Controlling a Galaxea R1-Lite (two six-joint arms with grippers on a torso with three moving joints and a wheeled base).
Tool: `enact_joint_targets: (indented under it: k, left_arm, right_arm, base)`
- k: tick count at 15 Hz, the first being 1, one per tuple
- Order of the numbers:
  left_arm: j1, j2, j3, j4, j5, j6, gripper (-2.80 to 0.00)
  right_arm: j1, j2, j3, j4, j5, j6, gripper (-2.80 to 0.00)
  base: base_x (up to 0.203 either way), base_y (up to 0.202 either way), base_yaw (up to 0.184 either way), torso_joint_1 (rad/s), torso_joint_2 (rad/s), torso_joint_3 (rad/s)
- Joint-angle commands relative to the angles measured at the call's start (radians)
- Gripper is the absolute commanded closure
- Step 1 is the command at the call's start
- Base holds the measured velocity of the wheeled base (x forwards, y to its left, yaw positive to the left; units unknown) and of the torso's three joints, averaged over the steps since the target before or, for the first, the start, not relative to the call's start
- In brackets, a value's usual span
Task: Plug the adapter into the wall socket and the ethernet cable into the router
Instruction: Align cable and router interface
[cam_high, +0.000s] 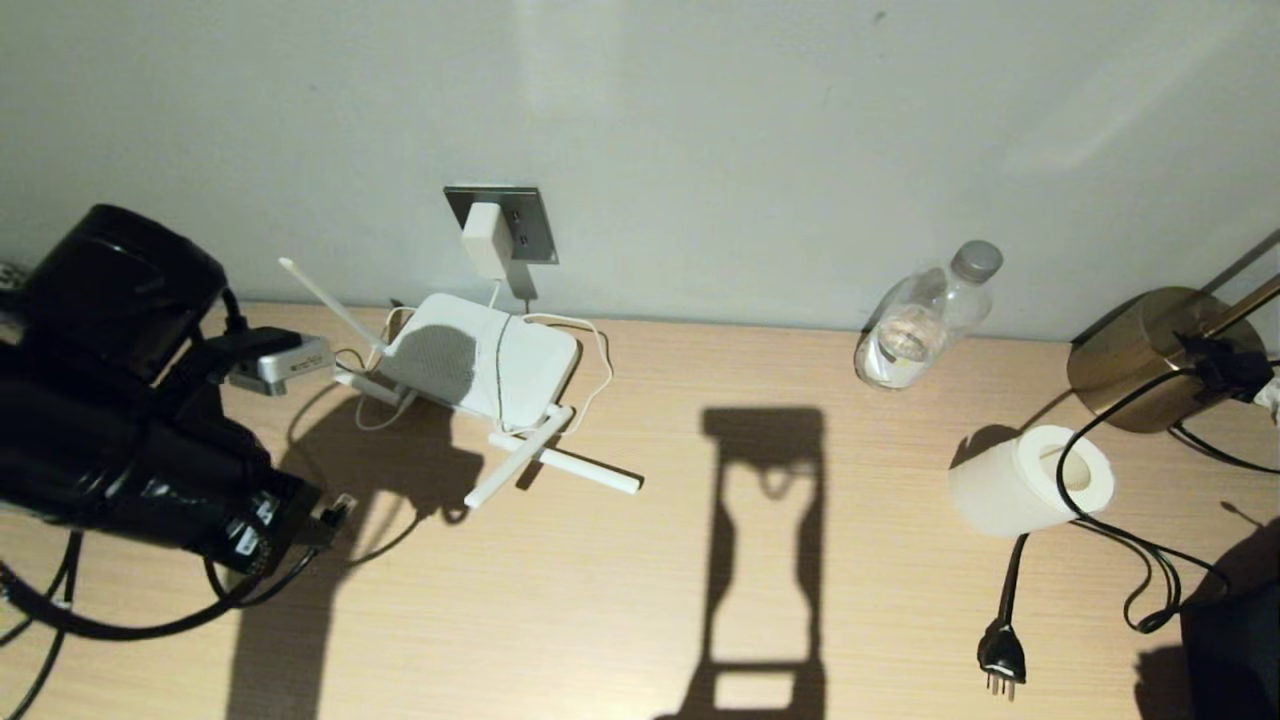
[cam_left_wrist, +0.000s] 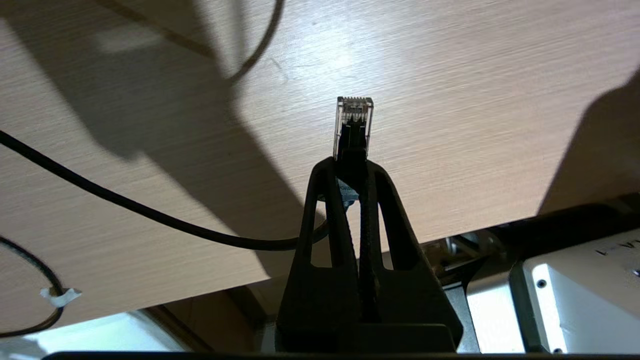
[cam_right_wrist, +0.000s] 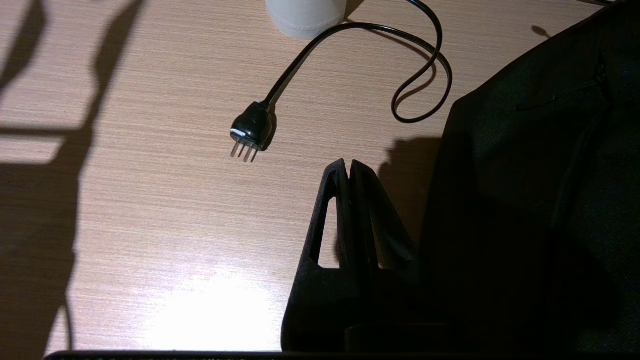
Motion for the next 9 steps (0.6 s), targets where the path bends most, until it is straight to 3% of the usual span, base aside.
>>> enact_joint_targets:
  k: [1, 5, 7, 9]
  left_arm:
    - [0.0, 0.043, 0.003, 0.002, 0.065, -0.004, 0.0]
    - [0.0, 0.11, 0.001, -0.096, 0.06, -0.062, 0.0]
    - [0.009, 0.167, 0.0, -0.152, -0.009, -0.065, 0.0]
    - [0.014, 0.246, -0.004, -0.234, -0.035, -0.06, 0.0]
  right_arm:
    - [0.0, 0.0, 0.0, 0.001, 0.0, -0.001, 0.0]
    - [0.0, 0.002, 0.0, 0.001, 0.0, -0.001, 0.0]
    - [0.0, 0.002, 0.0, 0.001, 0.0, -0.001, 0.0]
    - [0.0, 0.002, 0.0, 0.001, 0.0, -0.001, 0.0]
  base:
    - [0.0, 0.0, 0.0, 0.0, 0.0, 0.0]
    - [0.0, 0.0, 0.0, 0.0, 0.0, 0.0]
    - [0.0, 0.0, 0.0, 0.0, 0.0, 0.0]
    - [0.0, 0.0, 0.0, 0.0, 0.0, 0.0]
